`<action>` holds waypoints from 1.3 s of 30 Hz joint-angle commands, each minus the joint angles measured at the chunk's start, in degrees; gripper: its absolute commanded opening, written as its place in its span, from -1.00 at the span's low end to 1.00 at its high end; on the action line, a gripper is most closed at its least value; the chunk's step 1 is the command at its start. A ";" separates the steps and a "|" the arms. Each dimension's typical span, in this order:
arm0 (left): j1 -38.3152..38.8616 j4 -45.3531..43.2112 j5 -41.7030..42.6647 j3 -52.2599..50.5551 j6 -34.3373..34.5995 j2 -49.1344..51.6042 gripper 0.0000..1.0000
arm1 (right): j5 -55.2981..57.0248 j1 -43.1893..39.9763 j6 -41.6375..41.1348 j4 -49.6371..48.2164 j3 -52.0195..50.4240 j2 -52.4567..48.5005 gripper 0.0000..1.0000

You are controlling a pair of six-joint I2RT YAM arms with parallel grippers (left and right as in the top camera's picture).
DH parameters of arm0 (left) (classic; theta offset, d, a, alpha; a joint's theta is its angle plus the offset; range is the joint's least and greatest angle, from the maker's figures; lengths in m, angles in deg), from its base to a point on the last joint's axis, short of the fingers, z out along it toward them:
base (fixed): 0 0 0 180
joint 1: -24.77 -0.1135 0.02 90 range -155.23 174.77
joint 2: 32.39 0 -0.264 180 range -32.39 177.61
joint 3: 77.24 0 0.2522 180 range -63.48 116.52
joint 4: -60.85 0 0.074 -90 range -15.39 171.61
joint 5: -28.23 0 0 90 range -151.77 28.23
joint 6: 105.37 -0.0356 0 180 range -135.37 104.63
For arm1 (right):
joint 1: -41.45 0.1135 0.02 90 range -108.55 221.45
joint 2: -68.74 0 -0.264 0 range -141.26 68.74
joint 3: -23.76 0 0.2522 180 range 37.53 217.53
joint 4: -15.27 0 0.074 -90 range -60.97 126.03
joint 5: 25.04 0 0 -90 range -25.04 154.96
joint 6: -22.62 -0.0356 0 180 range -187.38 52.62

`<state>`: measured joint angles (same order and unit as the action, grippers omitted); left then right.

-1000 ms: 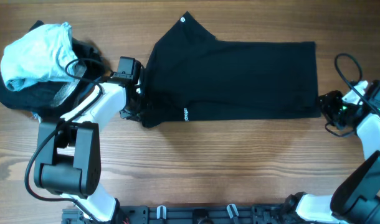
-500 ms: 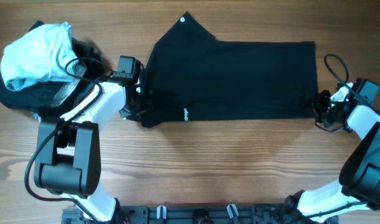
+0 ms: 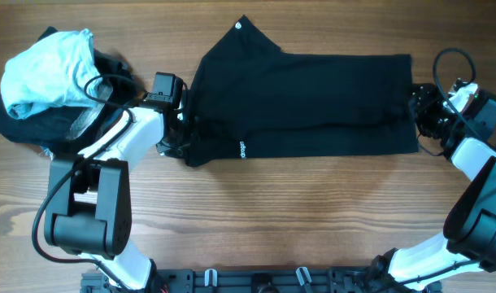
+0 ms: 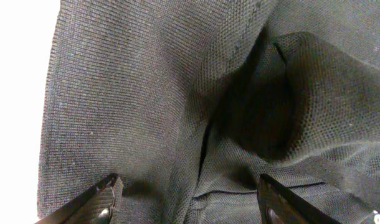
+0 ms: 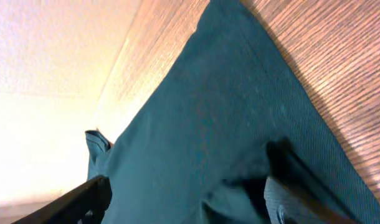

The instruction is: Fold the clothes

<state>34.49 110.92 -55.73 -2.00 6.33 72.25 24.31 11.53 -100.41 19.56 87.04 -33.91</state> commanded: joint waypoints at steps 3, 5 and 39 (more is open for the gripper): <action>-0.57 -0.50 1.38 -0.44 -0.83 0.98 0.40 | -0.44 0.26 0.50 2.19 0.13 -0.87 0.64; -0.57 0.11 7.30 0.55 -5.09 0.15 0.32 | -10.73 0.26 4.28 2.69 0.13 -0.85 0.47; 8.87 1.68 14.05 7.85 -9.46 -5.03 0.40 | 24.09 17.09 21.59 32.74 0.94 21.24 0.69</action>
<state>41.09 112.69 -40.86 5.01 -2.22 65.43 52.75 28.41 -84.22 52.19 88.05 -13.00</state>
